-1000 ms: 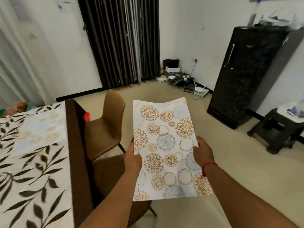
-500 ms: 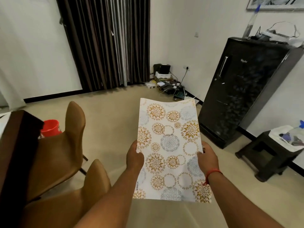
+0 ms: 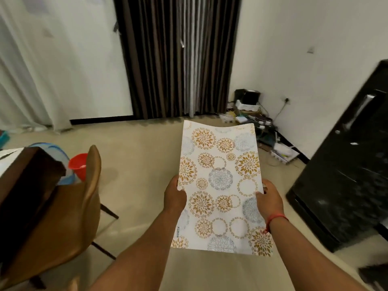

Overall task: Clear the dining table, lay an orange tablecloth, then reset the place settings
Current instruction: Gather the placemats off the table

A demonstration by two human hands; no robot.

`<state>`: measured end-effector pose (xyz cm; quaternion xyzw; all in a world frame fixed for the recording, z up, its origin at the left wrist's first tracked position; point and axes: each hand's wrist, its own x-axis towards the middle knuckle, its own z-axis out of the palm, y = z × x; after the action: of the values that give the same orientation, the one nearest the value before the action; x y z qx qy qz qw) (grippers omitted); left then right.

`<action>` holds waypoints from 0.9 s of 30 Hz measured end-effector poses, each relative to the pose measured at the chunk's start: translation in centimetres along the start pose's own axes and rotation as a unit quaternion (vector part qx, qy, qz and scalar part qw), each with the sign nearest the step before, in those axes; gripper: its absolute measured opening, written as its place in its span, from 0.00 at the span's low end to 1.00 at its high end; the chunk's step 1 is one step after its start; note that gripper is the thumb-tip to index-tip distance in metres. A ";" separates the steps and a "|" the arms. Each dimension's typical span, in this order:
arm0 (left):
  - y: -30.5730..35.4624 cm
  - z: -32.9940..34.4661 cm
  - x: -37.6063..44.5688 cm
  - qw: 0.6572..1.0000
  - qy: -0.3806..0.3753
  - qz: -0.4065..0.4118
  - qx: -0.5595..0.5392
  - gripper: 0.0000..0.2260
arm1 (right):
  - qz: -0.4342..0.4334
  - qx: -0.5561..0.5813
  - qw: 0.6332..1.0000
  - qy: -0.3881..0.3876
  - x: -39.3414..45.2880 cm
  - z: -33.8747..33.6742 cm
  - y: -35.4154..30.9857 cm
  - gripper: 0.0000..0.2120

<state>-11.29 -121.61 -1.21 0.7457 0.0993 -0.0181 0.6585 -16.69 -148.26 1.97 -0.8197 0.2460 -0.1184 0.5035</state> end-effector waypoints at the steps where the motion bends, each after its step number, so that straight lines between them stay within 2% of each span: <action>1: 0.3 0.0 1.5 1.000 0.020 -0.007 -0.002 0.26 | -0.011 0.005 1.000 -0.019 2.1 1.2 -0.7 0.21; 5: 2.5 -0.3 7.3 0.994 0.108 0.004 0.010 0.21 | -0.035 -0.003 0.993 -0.113 11.0 5.8 -4.0 0.21; 8: 3.7 -1.3 10.8 0.987 0.158 -0.012 0.018 0.22 | -0.056 0.003 0.986 -0.155 16.1 9.7 -7.0 0.21; 10: 3.7 -2.9 13.5 0.980 0.197 -0.023 0.008 0.24 | -0.076 0.003 0.977 -0.201 19.2 13.8 -8.8 0.21; 13: 3.3 -6.1 18.8 0.965 0.259 -0.043 -0.012 0.21 | -0.098 0.009 0.961 -0.258 23.2 21.3 -11.9 0.22; 19: 3.4 -14.0 29.4 0.946 0.313 -0.078 -0.026 0.19 | -0.107 0.006 0.939 -0.327 29.4 36.0 -18.1 0.22; 24: 5.7 -21.1 37.8 0.935 0.337 -0.097 0.052 0.25 | -0.110 0.015 0.924 -0.365 33.3 46.5 -25.5 0.22; 27: 5.5 -24.7 41.7 0.927 0.362 -0.094 0.013 0.18 | -0.121 0.006 0.906 -0.405 35.2 53.1 -28.2 0.22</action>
<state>27.90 -92.66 0.87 0.6971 0.4002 0.1896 0.5638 44.74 -115.45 0.28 -0.8178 -0.0810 0.1626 0.5461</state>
